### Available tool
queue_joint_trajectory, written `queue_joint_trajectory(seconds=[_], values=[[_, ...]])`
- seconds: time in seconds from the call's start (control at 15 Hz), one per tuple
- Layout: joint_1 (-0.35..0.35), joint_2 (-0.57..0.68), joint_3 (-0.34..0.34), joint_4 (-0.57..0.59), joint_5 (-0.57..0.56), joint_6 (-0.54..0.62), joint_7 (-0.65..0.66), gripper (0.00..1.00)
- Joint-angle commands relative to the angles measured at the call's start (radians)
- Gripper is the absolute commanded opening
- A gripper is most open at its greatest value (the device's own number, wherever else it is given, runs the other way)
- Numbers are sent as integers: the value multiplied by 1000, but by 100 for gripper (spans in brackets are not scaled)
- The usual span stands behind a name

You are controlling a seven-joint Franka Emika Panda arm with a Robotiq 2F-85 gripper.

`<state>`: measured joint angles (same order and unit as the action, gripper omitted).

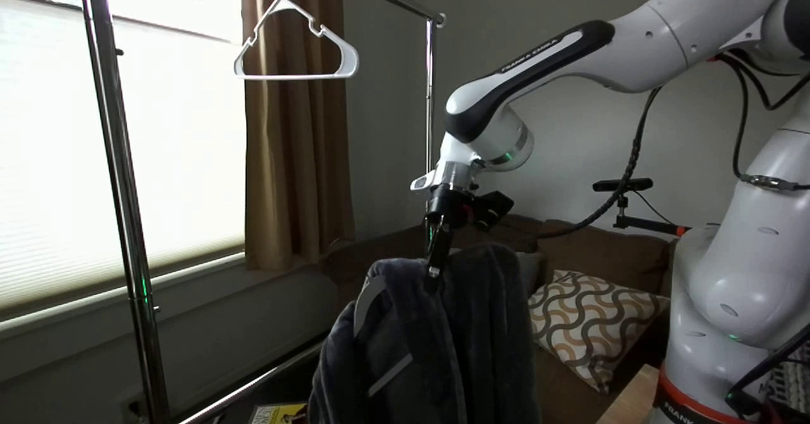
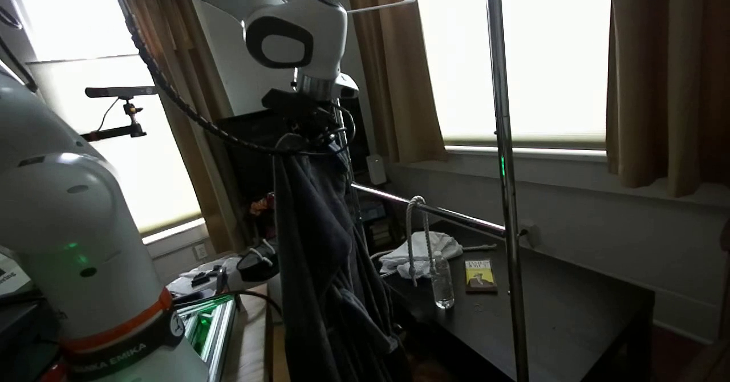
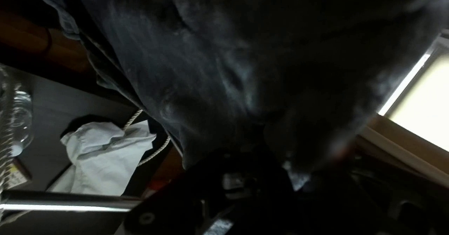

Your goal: Move the clothes hanger with the robe from the top rail to the bottom rail

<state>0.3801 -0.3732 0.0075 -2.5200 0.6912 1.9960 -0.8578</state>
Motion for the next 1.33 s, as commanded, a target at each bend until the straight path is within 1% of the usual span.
queue_joint_trajectory(seconds=[0.0, 0.13, 0.27, 0.33, 0.4, 0.53, 0.67, 0.73, 0.8, 0.87, 0.93, 1.0, 1.07, 1.13, 1.27], values=[[-5, 171, 57, 73, 105, -23, -79, 2], [-24, 260, 108, 107, 116, 4, -41, 2], [-37, 337, 150, 140, 111, 61, 16, 2], [-43, 360, 170, 149, 84, 113, 71, 2], [-45, 384, 186, 153, 68, 192, 118, 2], [-48, 418, 208, 162, 97, 316, 160, 2], [-52, 453, 226, 173, 83, 403, 220, 2], [-56, 484, 231, 184, 55, 429, 255, 2], [-63, 516, 235, 201, 50, 423, 262, 2], [-76, 528, 247, 217, 105, 390, 199, 2], [-77, 496, 251, 174, 71, 418, 215, 10], [-83, 515, 256, 186, 73, 419, 213, 10], [-87, 530, 260, 196, 73, 419, 213, 2], [-83, 559, 256, 206, 38, 443, 267, 2], [-81, 620, 261, 228, 20, 490, 316, 2]])
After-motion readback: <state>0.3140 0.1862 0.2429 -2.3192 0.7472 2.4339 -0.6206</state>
